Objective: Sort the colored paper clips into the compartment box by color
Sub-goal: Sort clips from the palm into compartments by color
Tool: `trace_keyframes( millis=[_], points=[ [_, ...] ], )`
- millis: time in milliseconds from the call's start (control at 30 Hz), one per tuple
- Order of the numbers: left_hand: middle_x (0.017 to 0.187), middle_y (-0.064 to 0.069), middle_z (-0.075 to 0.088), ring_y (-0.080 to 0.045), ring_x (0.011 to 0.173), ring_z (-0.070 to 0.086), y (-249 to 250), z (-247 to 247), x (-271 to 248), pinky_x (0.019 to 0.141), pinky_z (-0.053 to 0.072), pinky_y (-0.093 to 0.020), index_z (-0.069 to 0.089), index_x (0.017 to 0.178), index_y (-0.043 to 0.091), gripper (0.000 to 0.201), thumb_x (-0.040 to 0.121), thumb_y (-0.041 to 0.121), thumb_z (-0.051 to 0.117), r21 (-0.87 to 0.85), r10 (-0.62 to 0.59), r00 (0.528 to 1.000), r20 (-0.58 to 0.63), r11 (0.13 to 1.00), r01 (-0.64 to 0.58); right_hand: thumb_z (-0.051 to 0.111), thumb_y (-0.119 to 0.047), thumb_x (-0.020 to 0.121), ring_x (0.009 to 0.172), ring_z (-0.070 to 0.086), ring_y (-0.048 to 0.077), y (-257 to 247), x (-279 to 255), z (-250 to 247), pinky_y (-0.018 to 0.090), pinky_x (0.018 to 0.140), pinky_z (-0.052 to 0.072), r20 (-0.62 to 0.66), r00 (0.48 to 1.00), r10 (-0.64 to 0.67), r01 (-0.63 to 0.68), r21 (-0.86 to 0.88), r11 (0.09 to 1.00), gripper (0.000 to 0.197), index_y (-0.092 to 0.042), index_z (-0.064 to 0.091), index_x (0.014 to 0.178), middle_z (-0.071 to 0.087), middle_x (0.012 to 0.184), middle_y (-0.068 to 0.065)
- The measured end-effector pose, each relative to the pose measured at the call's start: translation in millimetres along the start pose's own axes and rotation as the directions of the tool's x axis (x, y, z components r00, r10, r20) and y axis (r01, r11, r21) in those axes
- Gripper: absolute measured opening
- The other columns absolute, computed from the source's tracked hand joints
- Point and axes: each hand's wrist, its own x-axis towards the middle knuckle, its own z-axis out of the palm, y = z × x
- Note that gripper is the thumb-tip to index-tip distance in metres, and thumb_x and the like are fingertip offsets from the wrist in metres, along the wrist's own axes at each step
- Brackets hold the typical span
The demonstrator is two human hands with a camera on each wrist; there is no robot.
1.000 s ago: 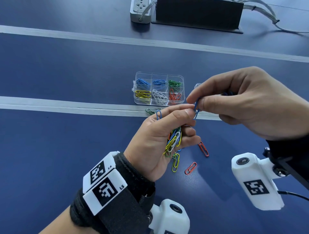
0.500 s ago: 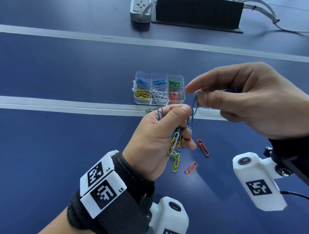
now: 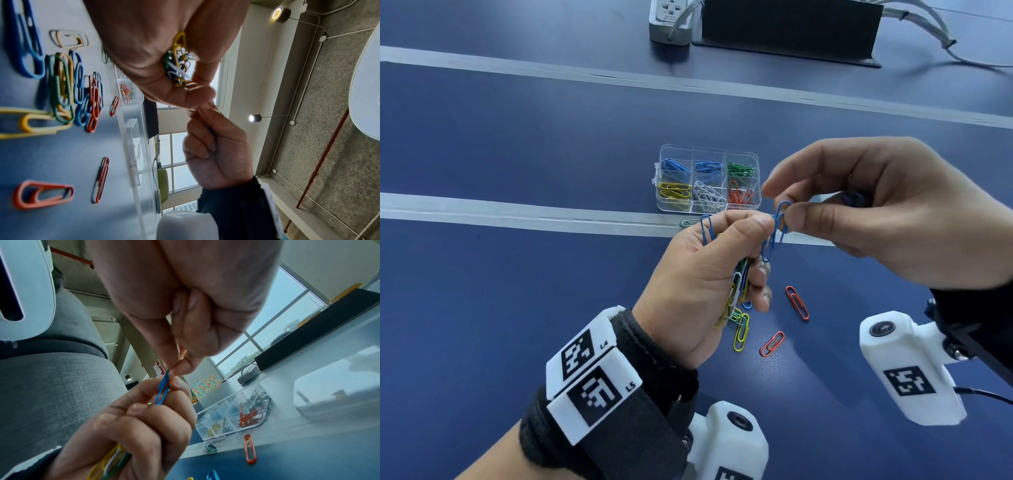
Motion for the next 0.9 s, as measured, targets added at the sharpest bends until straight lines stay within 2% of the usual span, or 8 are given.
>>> trace_keyframes(
  millis=[67,167,267,367,533,700,900],
  points=[
    [0.058,0.001,0.042,-0.009,0.043,0.042,0.0,-1.7,0.4,0.036,0.036,-0.016,0.055,0.069,0.011,0.013,0.076,0.011,0.066,-0.016,-0.019,1.000,0.003,1.000,0.019,0.071,-0.018,0.069,0.040,0.045,0.000,-2.5,0.7,-1.0,0.003,0.042,0.031,0.001,1.000,0.019,-0.019,-0.034,0.999,0.019,-0.019,0.069,0.088,0.063,0.064,-0.005],
    [0.057,0.001,0.044,-0.008,0.044,0.042,2.3,-2.4,0.1,0.036,0.036,-0.016,0.054,0.065,0.013,0.012,0.073,0.016,0.062,-0.040,-0.053,0.999,-0.004,0.998,0.053,0.070,-0.011,0.072,0.042,0.048,-0.002,-5.8,2.9,-1.5,0.001,0.043,0.032,0.010,0.999,0.048,-0.047,-0.087,0.995,0.018,-0.017,0.071,0.089,0.064,0.059,-0.008],
    [0.057,0.001,0.043,-0.008,0.044,0.042,4.0,-1.5,-0.4,0.036,0.035,-0.016,0.052,0.064,0.013,0.010,0.070,0.019,0.059,-0.046,-0.062,0.998,-0.003,0.997,0.062,0.072,-0.008,0.073,0.041,0.047,-0.001,-5.9,4.9,-3.1,0.002,0.042,0.031,0.013,0.998,0.069,-0.067,-0.139,0.988,0.017,-0.017,0.073,0.087,0.065,0.060,-0.005],
    [0.059,0.000,0.043,-0.008,0.045,0.042,2.6,-1.7,-0.1,0.036,0.035,-0.016,0.052,0.064,0.013,0.013,0.073,0.017,0.061,-0.047,-0.079,0.997,0.000,0.996,0.079,0.073,-0.008,0.072,0.048,0.050,-0.001,-5.8,5.0,-3.5,0.004,0.045,0.035,0.033,0.996,0.086,-0.080,-0.155,0.985,0.018,-0.021,0.074,0.085,0.067,0.062,-0.002],
    [0.062,0.000,0.042,-0.007,0.045,0.041,2.8,-1.2,-0.2,0.036,0.034,-0.016,0.054,0.067,0.014,0.010,0.072,0.019,0.061,-0.042,-0.082,0.996,-0.019,0.996,0.081,0.072,-0.006,0.073,0.040,0.045,0.001,-5.3,5.6,-3.8,0.001,0.039,0.029,0.005,0.995,0.097,-0.096,-0.104,0.990,0.017,-0.018,0.074,0.086,0.063,0.056,-0.007],
    [0.061,0.001,0.046,-0.007,0.045,0.041,3.5,-0.7,-0.1,0.035,0.034,-0.014,0.053,0.073,0.012,0.012,0.071,0.022,0.061,-0.024,-0.069,0.997,-0.028,0.997,0.068,0.070,-0.006,0.071,0.038,0.049,0.002,-5.6,5.4,-1.6,0.001,0.039,0.031,0.012,0.997,0.076,-0.076,-0.010,0.997,0.017,-0.008,0.073,0.088,0.063,0.054,-0.008],
    [0.061,0.003,0.051,-0.006,0.043,0.041,6.2,0.5,-0.9,0.035,0.034,-0.013,0.065,0.065,0.016,0.007,0.070,0.020,0.062,0.014,-0.035,0.999,-0.011,0.999,0.035,0.069,0.001,0.072,0.036,0.051,0.001,-3.4,4.8,-3.0,0.000,0.038,0.032,-0.026,0.997,0.072,-0.071,0.035,0.997,0.011,-0.003,0.070,0.082,0.063,0.051,-0.009]
  ],
)
